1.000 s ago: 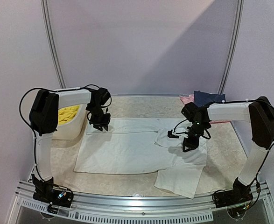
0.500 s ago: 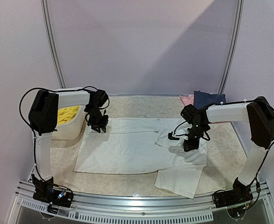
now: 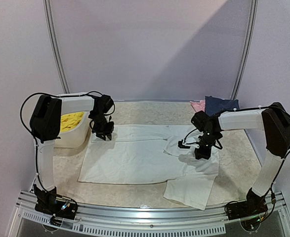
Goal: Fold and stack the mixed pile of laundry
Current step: Smooth out the 1/3-folded T-shirt at the center of the board, then pick up the 1/3-folded T-shirt from the center of the board.
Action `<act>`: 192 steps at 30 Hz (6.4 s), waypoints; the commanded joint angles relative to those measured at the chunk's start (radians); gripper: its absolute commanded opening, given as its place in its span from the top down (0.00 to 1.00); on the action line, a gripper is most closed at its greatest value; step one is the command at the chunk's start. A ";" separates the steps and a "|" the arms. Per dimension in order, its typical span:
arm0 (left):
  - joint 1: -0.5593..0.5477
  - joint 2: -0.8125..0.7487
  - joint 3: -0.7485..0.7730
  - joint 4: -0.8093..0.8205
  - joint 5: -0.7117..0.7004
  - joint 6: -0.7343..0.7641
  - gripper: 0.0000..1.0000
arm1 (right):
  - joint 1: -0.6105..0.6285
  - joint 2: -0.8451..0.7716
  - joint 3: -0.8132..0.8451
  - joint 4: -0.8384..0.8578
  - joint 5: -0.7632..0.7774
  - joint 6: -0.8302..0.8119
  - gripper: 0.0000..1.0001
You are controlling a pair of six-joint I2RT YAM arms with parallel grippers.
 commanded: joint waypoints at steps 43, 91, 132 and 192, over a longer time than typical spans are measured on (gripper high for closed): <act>-0.057 -0.164 0.030 -0.238 -0.296 0.272 0.64 | -0.087 -0.154 0.148 -0.124 -0.215 0.067 0.62; -0.030 0.150 0.132 -0.024 -0.046 0.092 0.67 | -0.554 0.440 0.577 0.083 -0.442 0.389 0.67; -0.171 -0.321 0.061 -0.078 -0.290 0.229 0.64 | -0.445 -0.295 0.083 -0.230 -0.550 0.004 0.49; -0.261 -0.692 -0.482 -0.140 -0.317 -0.046 0.64 | 0.799 -0.572 -0.455 0.004 0.201 -0.072 1.00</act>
